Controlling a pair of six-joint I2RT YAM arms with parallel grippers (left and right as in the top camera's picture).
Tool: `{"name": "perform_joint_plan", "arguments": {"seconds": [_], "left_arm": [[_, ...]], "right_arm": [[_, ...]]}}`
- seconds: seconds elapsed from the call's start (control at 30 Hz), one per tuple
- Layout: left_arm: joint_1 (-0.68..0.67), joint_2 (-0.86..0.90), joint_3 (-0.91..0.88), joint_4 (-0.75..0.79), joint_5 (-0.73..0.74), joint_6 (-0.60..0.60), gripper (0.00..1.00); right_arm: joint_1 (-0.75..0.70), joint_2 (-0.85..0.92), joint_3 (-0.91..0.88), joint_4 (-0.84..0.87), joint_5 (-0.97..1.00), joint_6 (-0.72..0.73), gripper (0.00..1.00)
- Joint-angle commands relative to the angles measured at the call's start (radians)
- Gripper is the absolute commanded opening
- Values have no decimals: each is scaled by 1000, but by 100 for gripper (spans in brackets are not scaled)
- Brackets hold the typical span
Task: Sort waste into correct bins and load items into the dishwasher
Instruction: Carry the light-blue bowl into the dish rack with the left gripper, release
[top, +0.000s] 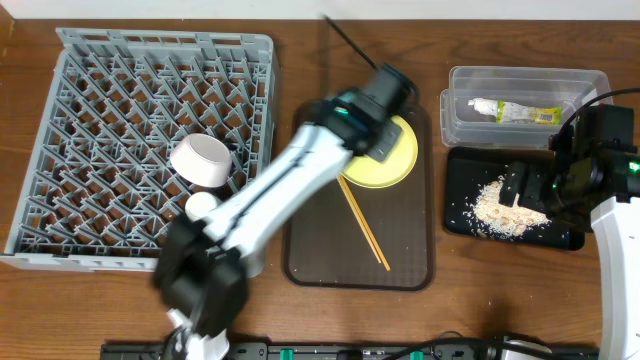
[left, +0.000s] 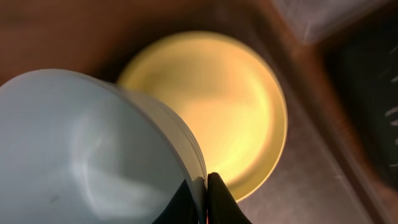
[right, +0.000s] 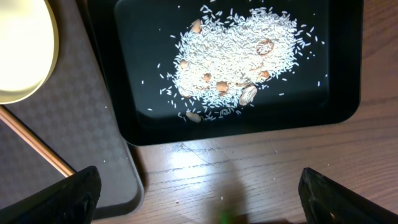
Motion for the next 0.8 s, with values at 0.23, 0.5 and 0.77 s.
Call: {"name": "perform_joint_plan", "arguments": {"seconds": [0.23,0.5,0.77], "left_arm": [[405,-145,11,-32,521,-28,8],[725,-89,11,-32,989,-35,8],[884,18,11,-31,1249,-35,8]], "right_arm": [[-15,-11,14,-2,11,2,99],[-15,-11,14,-4,13,2,99],[-14,-11,14,-4,13,2,99]]}}
